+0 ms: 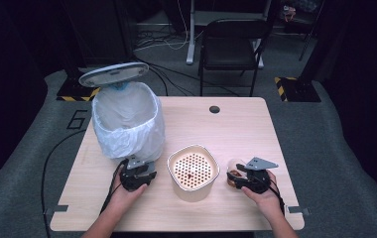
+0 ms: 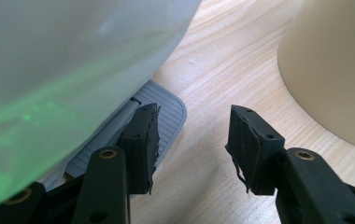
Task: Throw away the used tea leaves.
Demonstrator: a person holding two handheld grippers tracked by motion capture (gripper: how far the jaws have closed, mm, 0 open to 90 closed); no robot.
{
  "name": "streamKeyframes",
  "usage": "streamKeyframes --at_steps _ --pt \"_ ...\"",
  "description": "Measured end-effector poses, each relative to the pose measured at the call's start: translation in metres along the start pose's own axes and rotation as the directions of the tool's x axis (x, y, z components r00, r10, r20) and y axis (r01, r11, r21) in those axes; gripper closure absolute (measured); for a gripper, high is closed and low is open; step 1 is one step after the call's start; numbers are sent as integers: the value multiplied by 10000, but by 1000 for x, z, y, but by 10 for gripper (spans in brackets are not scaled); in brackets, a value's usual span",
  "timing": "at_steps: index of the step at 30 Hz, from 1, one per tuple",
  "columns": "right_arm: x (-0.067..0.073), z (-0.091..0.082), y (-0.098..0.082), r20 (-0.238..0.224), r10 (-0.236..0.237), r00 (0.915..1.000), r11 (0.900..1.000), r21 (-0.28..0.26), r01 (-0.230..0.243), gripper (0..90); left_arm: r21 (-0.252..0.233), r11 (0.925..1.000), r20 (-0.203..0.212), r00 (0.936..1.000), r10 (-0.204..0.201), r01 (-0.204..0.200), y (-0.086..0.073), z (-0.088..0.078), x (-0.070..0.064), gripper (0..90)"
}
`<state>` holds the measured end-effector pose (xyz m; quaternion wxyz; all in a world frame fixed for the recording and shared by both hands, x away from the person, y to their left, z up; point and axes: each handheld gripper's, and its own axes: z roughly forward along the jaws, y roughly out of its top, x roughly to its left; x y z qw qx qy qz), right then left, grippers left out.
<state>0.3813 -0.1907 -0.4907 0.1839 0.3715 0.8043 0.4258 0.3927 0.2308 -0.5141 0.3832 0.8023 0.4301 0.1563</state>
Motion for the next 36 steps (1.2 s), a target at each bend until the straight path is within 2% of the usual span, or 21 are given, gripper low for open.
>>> streamKeyframes --at_steps 5,9,12,19,25,26,27,28,29,31,36 --pt "-2 0 5 -217 -45 9998 10000 -17 45 491 3 10000 -8 10000 5 -5 0 0 0 532" --pt "-4 -1 11 -174 3 9998 9999 -130 -5 497 -20 10000 -14 10000 14 -14 0 0 0 532" --pt "-7 -2 18 -126 -176 9998 9997 -192 173 495 7 10000 10 10000 -14 14 0 0 0 532" --pt "-15 -6 43 -9 -441 9990 9983 -369 440 493 21 10000 9 10000 -8 8 0 0 0 532" --pt "-18 -9 65 -168 -724 9972 9964 -449 715 492 17 10000 7 10000 -4 4 0 0 0 532" --pt "-18 -9 70 -187 -709 9973 9965 -461 699 491 -207 9993 77 9994 -325 327 0 1 -2 532" --pt "-19 -10 72 -206 -803 9966 9958 -462 793 491 -207 9993 77 9994 -325 327 0 1 -2 532" --pt "-19 -9 76 -182 -811 9965 9955 -501 801 491 -15 10000 -6 10000 5 -5 0 0 0 532" --pt "-19 -10 78 -190 -806 9966 9957 -468 796 491 -11 10000 -5 10000 3 -3 0 0 0 532" --pt "-19 -10 83 -247 -949 9952 9946 -449 938 491 -270 9991 26 9995 -311 312 0 2 -2 532" --pt "-18 -7 98 -315 -1214 9921 9914 -525 1197 490 -186 9995 75 9996 -265 266 0 1 -1 532"
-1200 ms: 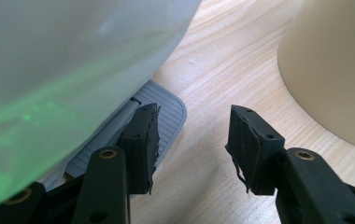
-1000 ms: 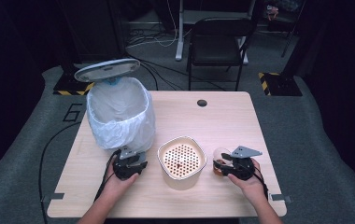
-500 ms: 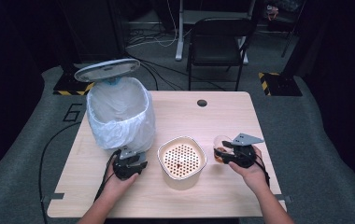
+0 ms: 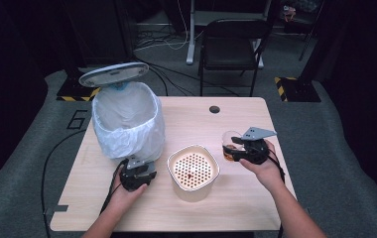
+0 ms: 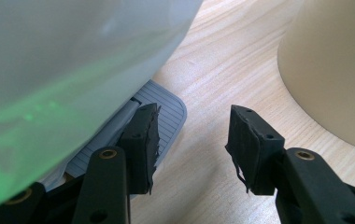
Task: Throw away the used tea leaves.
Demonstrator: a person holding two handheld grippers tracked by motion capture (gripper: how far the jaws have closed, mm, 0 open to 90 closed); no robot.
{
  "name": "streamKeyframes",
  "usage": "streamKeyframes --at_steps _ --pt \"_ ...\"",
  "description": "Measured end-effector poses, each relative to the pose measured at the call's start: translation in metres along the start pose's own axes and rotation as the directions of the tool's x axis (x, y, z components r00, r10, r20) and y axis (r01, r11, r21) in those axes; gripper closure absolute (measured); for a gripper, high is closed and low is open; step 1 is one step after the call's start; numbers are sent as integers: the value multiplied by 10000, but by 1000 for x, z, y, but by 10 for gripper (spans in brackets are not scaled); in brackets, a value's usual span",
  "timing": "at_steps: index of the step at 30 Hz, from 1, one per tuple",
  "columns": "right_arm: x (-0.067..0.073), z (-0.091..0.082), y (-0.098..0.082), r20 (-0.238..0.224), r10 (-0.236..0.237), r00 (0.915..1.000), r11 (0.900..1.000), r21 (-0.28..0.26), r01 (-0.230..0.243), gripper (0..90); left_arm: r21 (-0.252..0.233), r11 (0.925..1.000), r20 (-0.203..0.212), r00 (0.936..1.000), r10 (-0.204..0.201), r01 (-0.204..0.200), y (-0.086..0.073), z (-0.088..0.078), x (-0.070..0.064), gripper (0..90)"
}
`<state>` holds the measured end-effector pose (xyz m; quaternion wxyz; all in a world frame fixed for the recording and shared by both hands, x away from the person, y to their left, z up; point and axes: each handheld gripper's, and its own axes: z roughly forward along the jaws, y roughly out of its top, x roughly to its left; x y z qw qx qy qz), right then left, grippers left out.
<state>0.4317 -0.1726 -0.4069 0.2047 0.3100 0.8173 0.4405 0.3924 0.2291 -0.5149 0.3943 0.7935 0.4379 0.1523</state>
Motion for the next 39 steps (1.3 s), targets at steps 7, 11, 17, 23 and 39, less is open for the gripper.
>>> streamKeyframes --at_steps 7,11,17,23,39 --pt "1 7 17 -90 -444 9990 9989 140 446 488 3 10000 26 10000 9 -9 0 0 0 533" --pt "2 12 27 -216 -732 9971 9973 82 734 488 -67 10000 19 10000 -28 28 0 0 0 532" --pt "7 17 41 -484 -1357 9896 9907 -124 1352 487 140 9997 -16 9998 178 -177 0 -1 2 533" --pt "12 23 54 -787 -1911 9784 9814 -337 1889 487 81 9999 80 9999 123 -124 0 0 2 533" --pt "14 36 72 -1342 -3659 9209 9259 -1524 3457 487 144 9997 -30 9998 180 -180 0 -1 2 533"
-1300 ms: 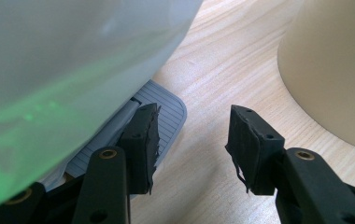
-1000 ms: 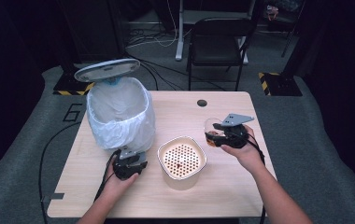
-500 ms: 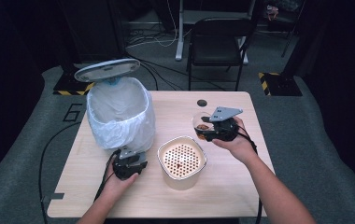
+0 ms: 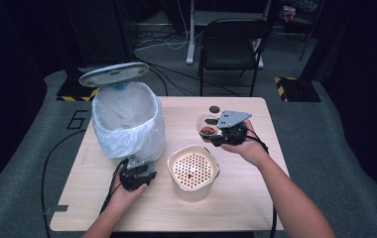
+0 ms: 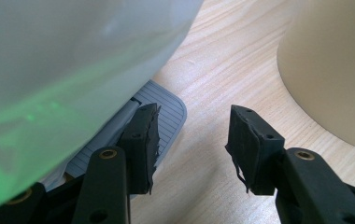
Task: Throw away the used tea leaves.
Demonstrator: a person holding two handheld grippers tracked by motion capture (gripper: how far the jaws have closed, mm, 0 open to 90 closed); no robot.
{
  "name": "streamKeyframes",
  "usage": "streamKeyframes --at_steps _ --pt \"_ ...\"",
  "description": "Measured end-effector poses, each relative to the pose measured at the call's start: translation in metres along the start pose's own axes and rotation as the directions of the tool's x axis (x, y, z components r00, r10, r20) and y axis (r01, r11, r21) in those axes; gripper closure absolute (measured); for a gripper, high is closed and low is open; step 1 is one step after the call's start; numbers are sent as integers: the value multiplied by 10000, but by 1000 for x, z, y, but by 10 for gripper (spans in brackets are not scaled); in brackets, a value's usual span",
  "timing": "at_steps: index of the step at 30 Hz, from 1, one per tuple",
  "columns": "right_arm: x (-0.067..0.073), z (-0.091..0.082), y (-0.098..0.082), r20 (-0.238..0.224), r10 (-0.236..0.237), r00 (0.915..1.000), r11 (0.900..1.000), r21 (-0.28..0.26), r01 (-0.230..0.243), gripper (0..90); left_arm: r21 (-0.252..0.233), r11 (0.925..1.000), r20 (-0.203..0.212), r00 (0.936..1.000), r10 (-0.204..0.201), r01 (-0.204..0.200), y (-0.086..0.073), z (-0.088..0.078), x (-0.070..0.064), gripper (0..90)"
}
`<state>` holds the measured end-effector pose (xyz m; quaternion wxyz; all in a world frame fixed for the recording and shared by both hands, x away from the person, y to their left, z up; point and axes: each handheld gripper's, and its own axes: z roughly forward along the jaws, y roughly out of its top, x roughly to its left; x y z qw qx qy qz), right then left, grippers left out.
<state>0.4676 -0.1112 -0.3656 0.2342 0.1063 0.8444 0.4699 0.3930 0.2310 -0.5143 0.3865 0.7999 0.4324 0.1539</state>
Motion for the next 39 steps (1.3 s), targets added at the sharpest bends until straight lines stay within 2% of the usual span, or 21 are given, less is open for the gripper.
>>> streamKeyframes --at_steps 2,5,10,14,15,16,18,20,21,22,23,25,26,27,28,31,33,36,37,38,39 --pt "1 0 0 22 -179 9998 9997 -154 179 487 -225 9994 27 9997 -245 246 0 2 -2 532" --pt "6 0 1 284 -837 9961 9964 -138 841 486 -198 9996 31 9998 -179 179 0 1 -2 532" --pt "19 -1 4 692 -1938 9786 9803 -248 1959 486 -202 9996 31 9998 -178 179 0 1 -2 532" --pt "30 -2 6 911 -2753 9570 9606 -149 2777 489 -195 9996 -12 9998 -181 181 0 1 -2 532" --pt "32 -2 6 1009 -2963 9498 9539 -188 2996 489 30 10000 -44 9999 94 -94 0 0 0 532" --pt "35 -2 6 1030 -3025 9476 9516 -240 3064 490 41 10000 -51 10000 81 -81 0 0 0 532" --pt "41 -3 6 1184 -3492 9296 9355 -128 3530 490 -227 9994 -27 9997 -251 250 0 2 -3 532" --pt "47 -3 5 1220 -3749 9190 9260 21 3775 491 -175 9997 -10 9998 -179 178 0 1 -2 532" --pt "50 -3 5 1271 -3920 9112 9191 120 3938 491 32 10000 -48 10000 73 -73 0 0 0 532" --pt "52 -2 5 1275 -4137 9015 9097 171 4150 491 -21 10000 -19 10000 54 -54 0 0 0 532" --pt "54 -2 4 1254 -4160 9007 9088 234 4165 492 -26 10000 -18 10000 49 -49 0 0 0 532" --pt "58 -2 4 1273 -4499 8839 8928 388 4488 492 -238 9994 -25 9997 -263 262 0 2 -3 532" --pt "60 -2 4 1291 -4627 8770 8863 447 4610 492 20 10000 -38 10000 85 -85 0 0 0 532" --pt "61 -2 4 1329 -4884 8624 8724 525 4860 492 33 10000 -49 10000 80 -80 0 0 0 532" --pt "64 -1 4 1347 -4963 8577 8680 581 4931 493 -33 10000 -17 10000 59 -59 0 0 0 532" --pt "69 0 4 1406 -5561 8191 8311 867 5493 494 40 10000 -52 10000 83 -83 0 0 0 532" --pt "71 0 5 1370 -5741 8073 8188 953 5661 494 22 10000 -52 10000 84 -83 0 0 0 532" --pt "76 1 6 1418 -6396 7555 7687 1223 6278 494 59 9999 -40 10000 85 -85 0 0 0 532" --pt "79 1 6 1443 -6695 7287 7428 1369 6554 494 50 10000 -41 10000 78 -78 0 0 0 533" --pt "81 1 6 1494 -6898 7084 7239 1490 6736 494 50 10000 -40 10000 84 -83 0 0 0 532" --pt "84 2 7 1483 -7223 6755 6916 1625 7038 495 52 9999 -41 10000 86 -86 0 0 0 533"
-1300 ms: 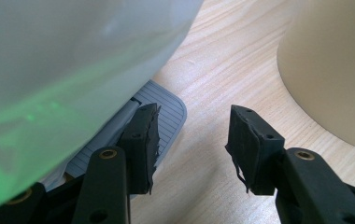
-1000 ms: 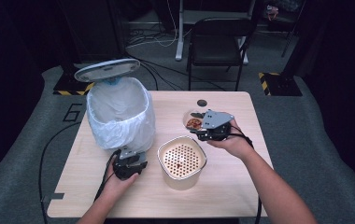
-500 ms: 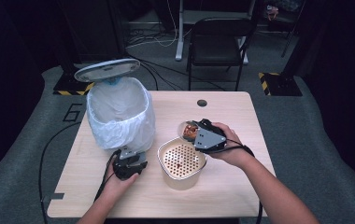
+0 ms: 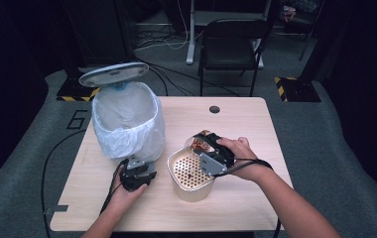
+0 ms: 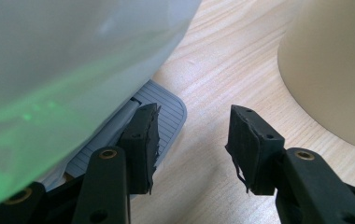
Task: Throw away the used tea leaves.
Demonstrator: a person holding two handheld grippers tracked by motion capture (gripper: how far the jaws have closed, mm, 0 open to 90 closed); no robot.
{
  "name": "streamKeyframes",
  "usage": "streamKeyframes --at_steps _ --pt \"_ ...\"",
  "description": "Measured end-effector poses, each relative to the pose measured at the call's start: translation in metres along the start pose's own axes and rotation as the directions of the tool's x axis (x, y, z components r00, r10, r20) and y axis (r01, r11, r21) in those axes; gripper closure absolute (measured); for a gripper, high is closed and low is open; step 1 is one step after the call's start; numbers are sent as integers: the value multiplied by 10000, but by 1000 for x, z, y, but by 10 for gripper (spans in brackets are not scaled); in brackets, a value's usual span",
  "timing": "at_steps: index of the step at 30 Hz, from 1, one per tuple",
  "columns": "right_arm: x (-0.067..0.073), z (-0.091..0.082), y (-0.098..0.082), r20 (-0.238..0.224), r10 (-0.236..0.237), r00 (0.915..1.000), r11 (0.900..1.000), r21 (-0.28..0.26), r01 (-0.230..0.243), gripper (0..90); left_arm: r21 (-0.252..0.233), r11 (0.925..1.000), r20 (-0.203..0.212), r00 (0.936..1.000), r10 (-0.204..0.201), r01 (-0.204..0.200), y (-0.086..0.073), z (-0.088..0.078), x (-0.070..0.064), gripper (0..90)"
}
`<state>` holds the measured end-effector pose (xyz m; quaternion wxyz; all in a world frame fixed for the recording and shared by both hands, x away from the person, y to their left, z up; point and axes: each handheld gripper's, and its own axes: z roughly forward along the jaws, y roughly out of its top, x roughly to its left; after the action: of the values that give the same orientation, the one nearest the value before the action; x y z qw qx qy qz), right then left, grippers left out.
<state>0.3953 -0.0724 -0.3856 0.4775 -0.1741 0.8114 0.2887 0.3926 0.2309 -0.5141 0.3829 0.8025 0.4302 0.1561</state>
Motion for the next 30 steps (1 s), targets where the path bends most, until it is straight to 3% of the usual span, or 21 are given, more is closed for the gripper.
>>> streamKeyframes --at_steps 2,4,6,7,8,10,12,14,15,16,17,18,19,21,23,24,26,27,28,29,30 --pt "5 0 5 144 -915 9957 9956 204 912 496 -45 10000 1 10000 15 -15 0 0 0 532" --pt "10 0 10 172 -1399 9900 9899 275 1394 496 -81 10000 -25 10000 -26 26 0 1 0 532" --pt "15 1 14 446 -2360 9707 9710 506 2338 497 -99 9999 -10 10000 -90 90 0 1 -1 532" --pt "17 2 15 490 -2591 9646 9650 564 2563 497 185 9992 -40 9994 343 -342 0 -1 2 532" --pt "18 2 17 584 -2922 9546 9552 662 2883 497 -49 10000 16 10000 73 -73 0 0 0 532" --pt "20 3 18 711 -3170 9458 9473 718 3121 497 -10 10000 17 10000 76 -76 0 0 0 532" --pt "22 3 19 872 -3840 9192 9221 873 3770 497 15 10000 36 10000 85 -85 0 0 0 533" --pt "24 3 20 925 -4227 9015 9049 983 4142 497 -62 10000 -6 10000 36 -36 0 1 0 532" --pt "26 3 20 1090 -4665 8778 8829 1171 4547 498 -58 10000 -4 10000 41 -41 0 0 0 532" --pt "27 3 21 1216 -4933 8613 8685 1244 4799 499 -58 10000 -4 10000 40 -41 0 0 0 532" --pt "27 3 21 1216 -4933 8613 8685 1244 4799 499 -58 10000 -4 10000 40 -41 0 0 0 532" --pt "28 3 21 1146 -5197 8466 8526 1325 5055 499 -57 10000 -7 10000 42 -42 0 0 0 532" --pt "28 2 22 1374 -5598 8171 8273 1476 5420 498 -56 10000 -4 10000 40 -40 0 0 0 532" --pt "29 2 23 1290 -5713 8106 8195 1448 5545 498 -21 10000 20 10000 67 -67 0 0 0 533" --pt "27 1 25 1109 -6145 7811 7875 1461 5988 499 12 10000 40 10000 74 -74 0 0 0 532" --pt "26 1 26 1008 -6171 7804 7855 1393 6030 499 16 10000 39 10000 83 -83 0 0 0 532" --pt "24 0 28 884 -6378 7651 7681 1462 6234 499 15 10000 42 10000 86 -86 0 0 0 532" --pt "22 0 29 701 -6636 7448 7452 1499 6498 499 10 9999 30 9999 166 -166 0 0 1 532" --pt "22 0 29 666 -6758 7341 7338 1545 6616 499 -18 9991 -35 9991 430 -430 1 0 3 532" --pt "23 0 29 649 -6897 7211 7203 1629 6743 499 -42 9995 -16 9995 318 -318 0 0 2 533" --pt "25 1 29 624 -7238 6872 6858 1750 7064 500 -49 9997 -8 9997 239 -239 0 0 2 533"
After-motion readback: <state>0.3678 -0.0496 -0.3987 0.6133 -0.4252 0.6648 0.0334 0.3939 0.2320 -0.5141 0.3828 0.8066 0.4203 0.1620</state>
